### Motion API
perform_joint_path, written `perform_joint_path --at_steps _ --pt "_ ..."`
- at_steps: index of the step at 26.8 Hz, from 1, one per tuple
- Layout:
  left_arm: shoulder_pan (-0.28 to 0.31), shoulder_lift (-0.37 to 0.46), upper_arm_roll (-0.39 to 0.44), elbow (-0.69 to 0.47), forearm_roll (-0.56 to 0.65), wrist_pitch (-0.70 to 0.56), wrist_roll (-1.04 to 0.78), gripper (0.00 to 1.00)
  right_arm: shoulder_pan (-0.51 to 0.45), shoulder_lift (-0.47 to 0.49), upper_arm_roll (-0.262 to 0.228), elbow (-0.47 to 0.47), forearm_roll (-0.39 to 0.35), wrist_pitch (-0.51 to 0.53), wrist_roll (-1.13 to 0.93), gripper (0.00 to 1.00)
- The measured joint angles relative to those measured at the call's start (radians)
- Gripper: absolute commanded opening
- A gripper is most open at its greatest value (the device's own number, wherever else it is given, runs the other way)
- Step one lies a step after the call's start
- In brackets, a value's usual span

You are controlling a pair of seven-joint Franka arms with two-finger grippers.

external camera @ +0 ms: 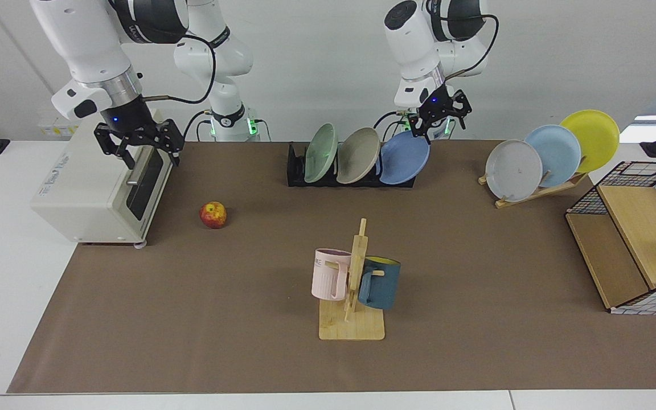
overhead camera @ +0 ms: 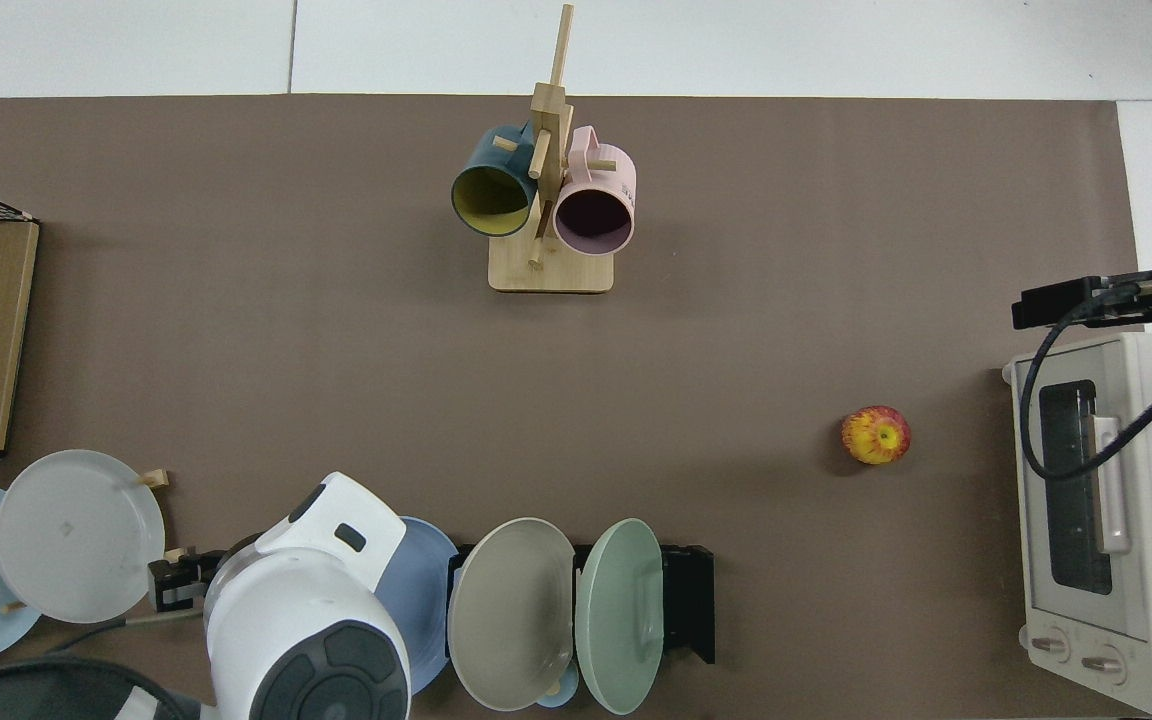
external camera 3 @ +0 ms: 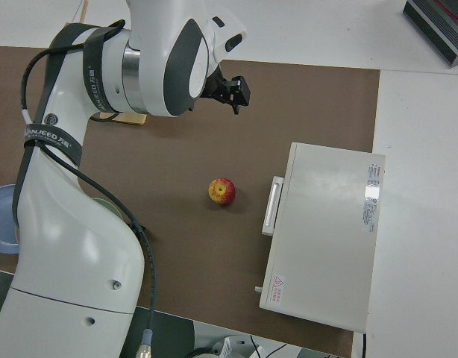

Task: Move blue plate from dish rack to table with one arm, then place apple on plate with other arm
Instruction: 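Reach the left gripper down to the light blue plate in the rack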

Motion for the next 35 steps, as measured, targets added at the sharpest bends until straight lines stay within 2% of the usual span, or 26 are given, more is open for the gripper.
perform_joint_path --at_steps 7,19,32,35 --pt "-0.019 -0.068 0.000 -0.116 -0.001 0.073 -0.012 1.00 0.000 0.000 0.000 0.000 0.000 0.000 0.000 1.00" --pt "-0.040 -0.071 -0.030 -0.263 -0.013 0.219 -0.066 0.99 0.000 0.000 0.000 0.000 0.000 0.000 0.000 1.00" --pt "-0.040 -0.029 -0.032 -0.290 -0.065 0.261 -0.013 0.98 0.000 0.000 0.000 0.000 0.000 0.000 0.000 1.00" --pt "-0.040 -0.006 -0.032 -0.293 -0.066 0.275 -0.007 0.89 0.000 0.000 0.000 0.000 0.000 0.000 0.000 1.00"
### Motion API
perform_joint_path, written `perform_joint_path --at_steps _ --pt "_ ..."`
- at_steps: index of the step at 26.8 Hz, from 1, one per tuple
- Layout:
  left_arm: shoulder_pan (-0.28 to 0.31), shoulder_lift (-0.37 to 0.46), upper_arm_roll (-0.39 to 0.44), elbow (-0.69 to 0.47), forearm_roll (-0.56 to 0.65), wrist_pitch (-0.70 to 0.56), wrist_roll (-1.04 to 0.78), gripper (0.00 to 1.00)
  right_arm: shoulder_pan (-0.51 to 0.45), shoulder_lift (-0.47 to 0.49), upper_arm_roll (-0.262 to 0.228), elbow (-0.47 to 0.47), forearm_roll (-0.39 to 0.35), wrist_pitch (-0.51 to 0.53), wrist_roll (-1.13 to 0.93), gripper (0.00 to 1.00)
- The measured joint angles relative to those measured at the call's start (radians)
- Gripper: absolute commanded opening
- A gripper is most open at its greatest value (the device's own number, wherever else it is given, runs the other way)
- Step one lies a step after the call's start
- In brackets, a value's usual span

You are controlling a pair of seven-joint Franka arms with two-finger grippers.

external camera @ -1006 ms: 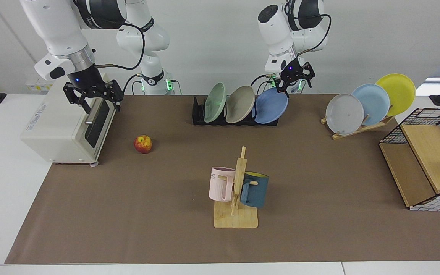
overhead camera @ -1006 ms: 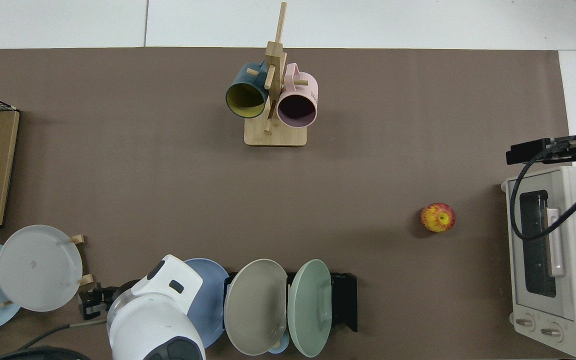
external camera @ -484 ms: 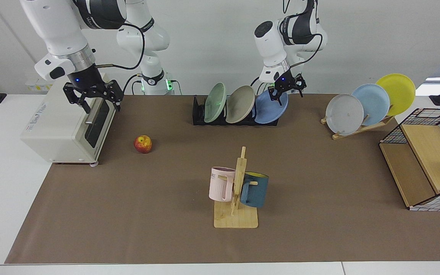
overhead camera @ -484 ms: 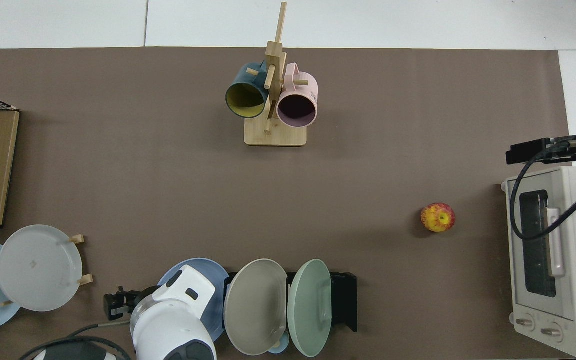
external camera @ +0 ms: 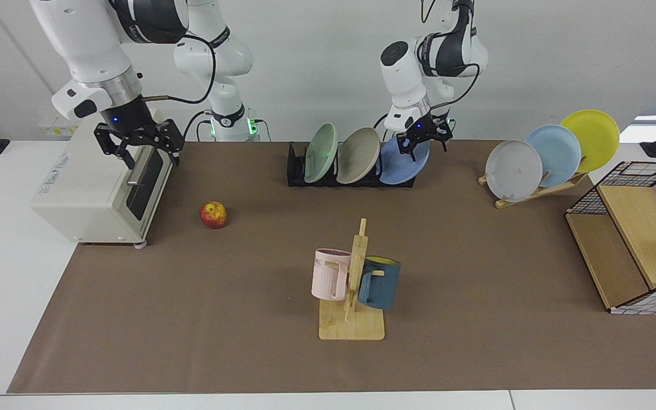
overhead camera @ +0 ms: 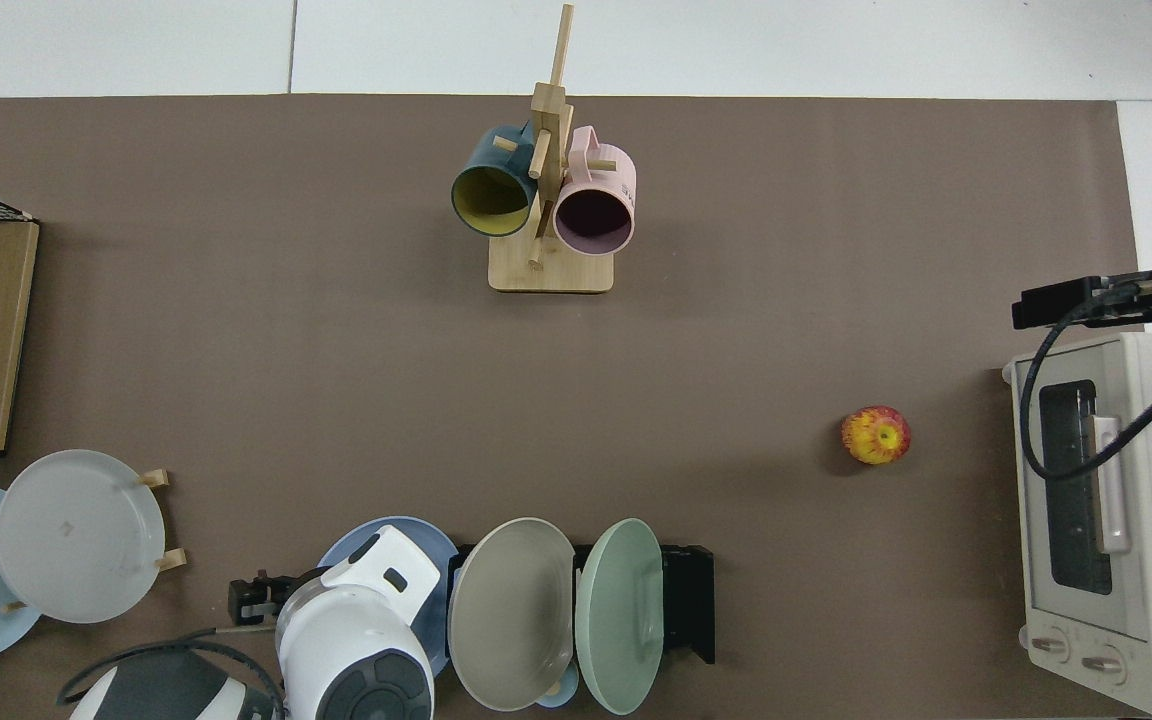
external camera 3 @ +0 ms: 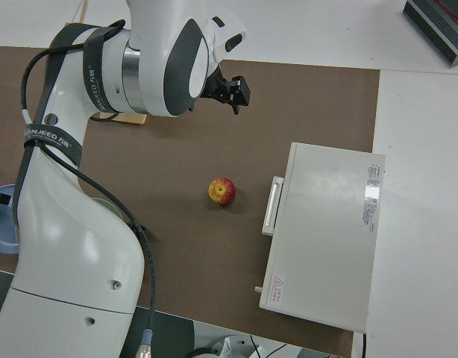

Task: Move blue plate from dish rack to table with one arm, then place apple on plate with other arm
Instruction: 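Reach the left gripper down to the light blue plate in the rack, then grasp the light blue plate rim and lift it out of the rack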

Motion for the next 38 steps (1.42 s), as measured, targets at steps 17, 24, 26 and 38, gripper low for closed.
perform_joint_path --at_steps 17,24,26,38 --pt "0.002 0.029 0.008 0.014 0.000 0.002 0.031 0.00 0.000 0.000 0.000 0.000 0.000 0.000 0.000 1.00" --pt "0.010 0.022 0.014 0.070 -0.001 -0.044 0.042 0.00 0.000 0.000 0.000 0.000 0.000 0.000 0.000 1.00" --pt "0.016 0.022 0.014 0.083 0.003 -0.049 0.043 0.00 0.000 0.000 0.000 0.000 0.000 0.000 0.000 1.00" --pt "0.020 0.021 0.014 0.238 0.183 -0.166 0.048 0.00 0.000 0.000 0.000 0.000 0.000 0.000 0.000 1.00"
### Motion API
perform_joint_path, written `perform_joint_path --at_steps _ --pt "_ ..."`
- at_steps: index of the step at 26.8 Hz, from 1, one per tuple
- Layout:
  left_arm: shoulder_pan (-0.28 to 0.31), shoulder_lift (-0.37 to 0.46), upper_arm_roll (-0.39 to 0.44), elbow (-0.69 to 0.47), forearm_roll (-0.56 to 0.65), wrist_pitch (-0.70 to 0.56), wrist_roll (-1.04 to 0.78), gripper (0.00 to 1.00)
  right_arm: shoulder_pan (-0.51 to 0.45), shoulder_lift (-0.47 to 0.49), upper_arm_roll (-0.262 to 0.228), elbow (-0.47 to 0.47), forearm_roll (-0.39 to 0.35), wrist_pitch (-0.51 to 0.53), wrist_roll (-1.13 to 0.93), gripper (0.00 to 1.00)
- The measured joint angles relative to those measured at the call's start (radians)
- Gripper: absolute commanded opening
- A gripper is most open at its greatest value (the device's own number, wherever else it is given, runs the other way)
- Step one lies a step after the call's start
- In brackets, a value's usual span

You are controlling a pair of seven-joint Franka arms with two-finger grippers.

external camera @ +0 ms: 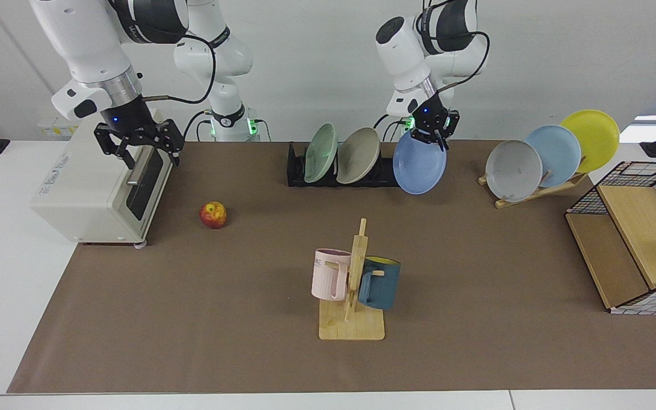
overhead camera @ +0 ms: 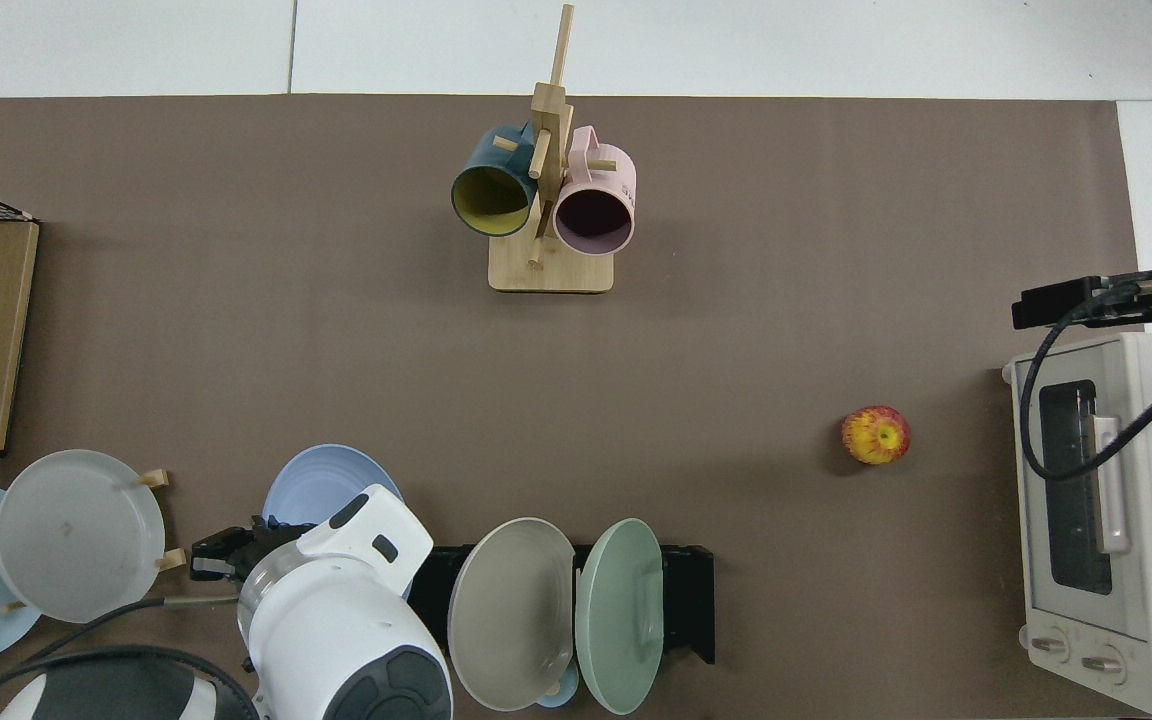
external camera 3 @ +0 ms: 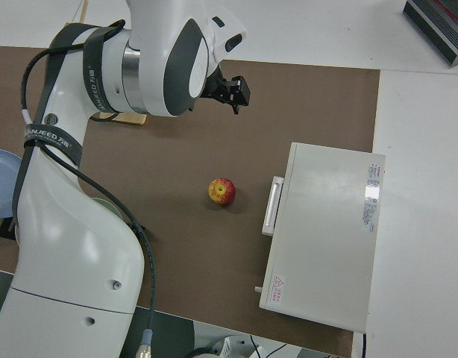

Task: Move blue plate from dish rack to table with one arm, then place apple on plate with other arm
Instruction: 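Grasp the light blue plate rim and lift it out of the rack, then lower the plate onto the table while the right gripper grasps the apple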

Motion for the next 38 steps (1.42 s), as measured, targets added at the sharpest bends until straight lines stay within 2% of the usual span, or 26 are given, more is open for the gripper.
perform_joint_path --at_steps 5,11,20,23,26,34,38 --pt "0.016 0.006 0.000 0.044 0.087 0.021 0.006 0.00 0.000 0.000 0.000 0.000 0.000 0.000 0.000 1.00" --pt "0.064 0.061 0.003 0.093 0.074 0.112 -0.039 0.00 0.000 0.000 0.000 0.000 0.000 0.000 0.000 1.00" --pt "0.075 0.194 0.052 0.145 -0.285 0.371 -0.066 0.00 0.001 -0.005 0.014 -0.019 0.000 -0.001 0.000 1.00" --pt "0.075 0.230 0.060 0.146 -0.390 0.425 -0.030 0.00 0.001 -0.016 0.015 -0.075 0.000 0.007 0.000 1.00" --pt "0.072 0.276 0.054 0.145 -0.432 0.490 -0.020 0.00 0.001 -0.028 0.015 -0.159 0.000 0.058 0.001 1.00" --pt "0.069 0.505 -0.012 0.142 -0.442 0.719 -0.020 0.00 0.018 -0.039 0.016 -0.403 0.000 0.281 0.024 1.00" --pt "0.064 0.590 -0.023 0.143 -0.442 0.772 -0.020 0.00 0.033 -0.040 0.016 -0.503 0.000 0.395 0.051 1.00"
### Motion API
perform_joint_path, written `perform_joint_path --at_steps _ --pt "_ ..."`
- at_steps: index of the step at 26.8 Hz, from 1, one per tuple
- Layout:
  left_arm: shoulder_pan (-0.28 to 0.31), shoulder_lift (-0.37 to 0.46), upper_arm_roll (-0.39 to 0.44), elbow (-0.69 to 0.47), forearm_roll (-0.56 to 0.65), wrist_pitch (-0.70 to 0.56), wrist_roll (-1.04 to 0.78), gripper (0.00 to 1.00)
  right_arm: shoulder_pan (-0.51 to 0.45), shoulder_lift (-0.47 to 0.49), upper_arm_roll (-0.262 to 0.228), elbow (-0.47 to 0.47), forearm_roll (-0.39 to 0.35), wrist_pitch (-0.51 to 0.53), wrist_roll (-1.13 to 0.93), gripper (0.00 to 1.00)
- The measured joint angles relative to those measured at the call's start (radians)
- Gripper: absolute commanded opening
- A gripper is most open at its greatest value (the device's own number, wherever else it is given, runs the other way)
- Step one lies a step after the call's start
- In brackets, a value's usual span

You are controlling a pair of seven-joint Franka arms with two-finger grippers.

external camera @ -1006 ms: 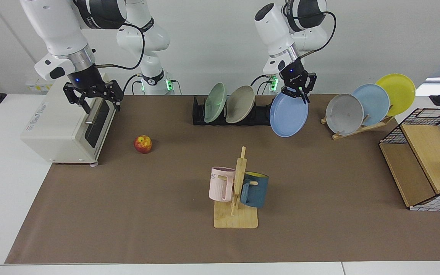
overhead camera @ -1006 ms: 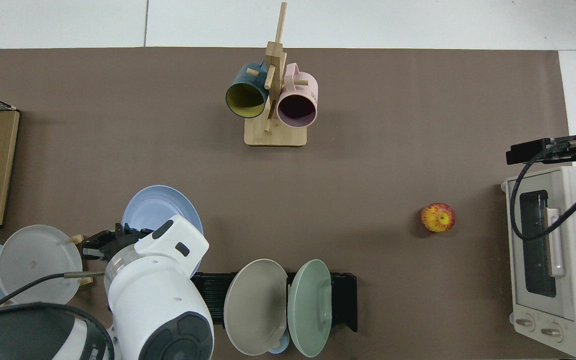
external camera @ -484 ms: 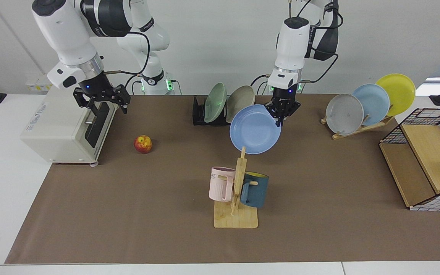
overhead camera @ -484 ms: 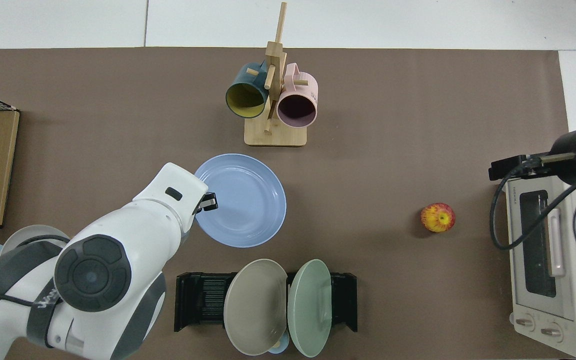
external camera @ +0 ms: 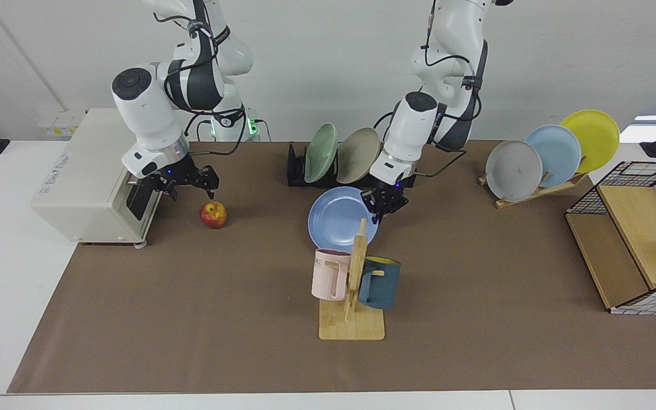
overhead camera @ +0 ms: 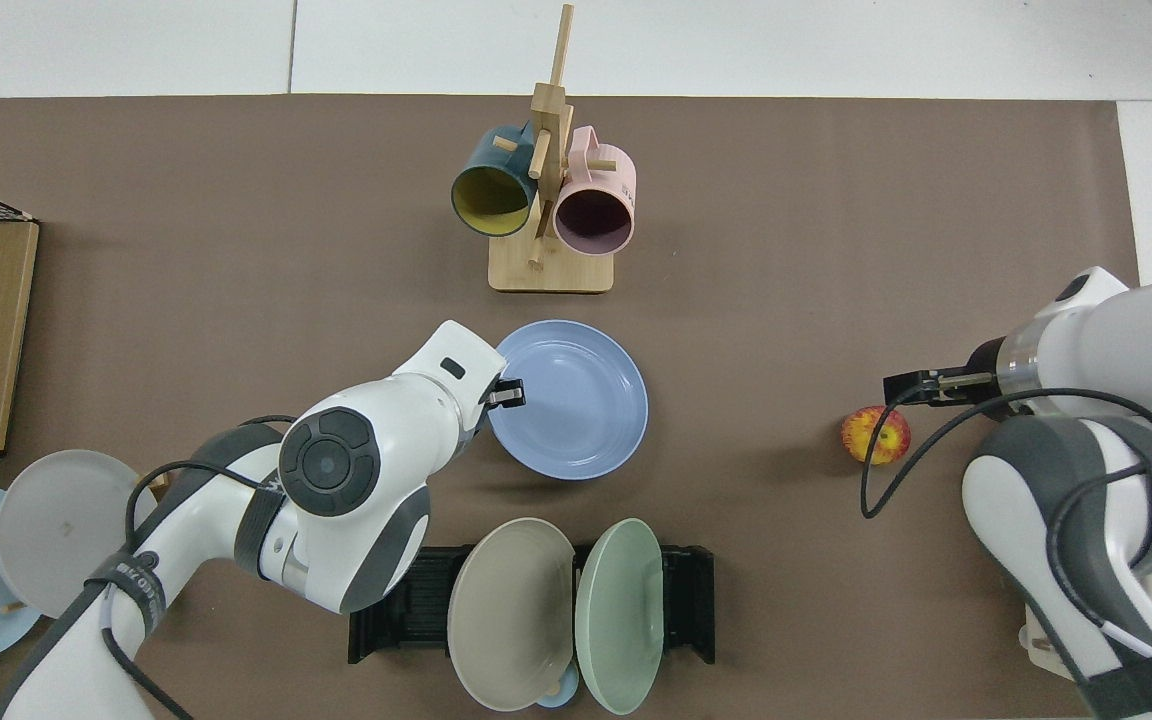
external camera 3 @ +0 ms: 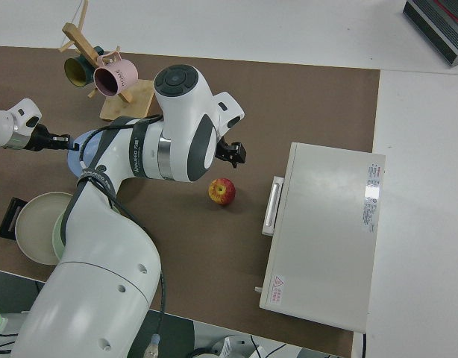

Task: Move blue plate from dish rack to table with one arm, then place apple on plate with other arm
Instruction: 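Lower the plate onto the table while the right gripper grasps the apple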

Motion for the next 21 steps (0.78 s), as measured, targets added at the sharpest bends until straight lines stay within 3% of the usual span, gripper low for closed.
perform_joint_path --at_steps 10,21 --pt "-0.022 0.092 -0.003 0.002 0.017 0.064 0.000 0.00 0.038 0.004 0.000 -0.188 0.000 0.225 0.065 1.00" --pt "-0.016 0.103 0.017 0.008 0.041 0.073 0.021 0.00 0.032 0.050 -0.006 -0.239 0.000 0.322 0.065 1.00"
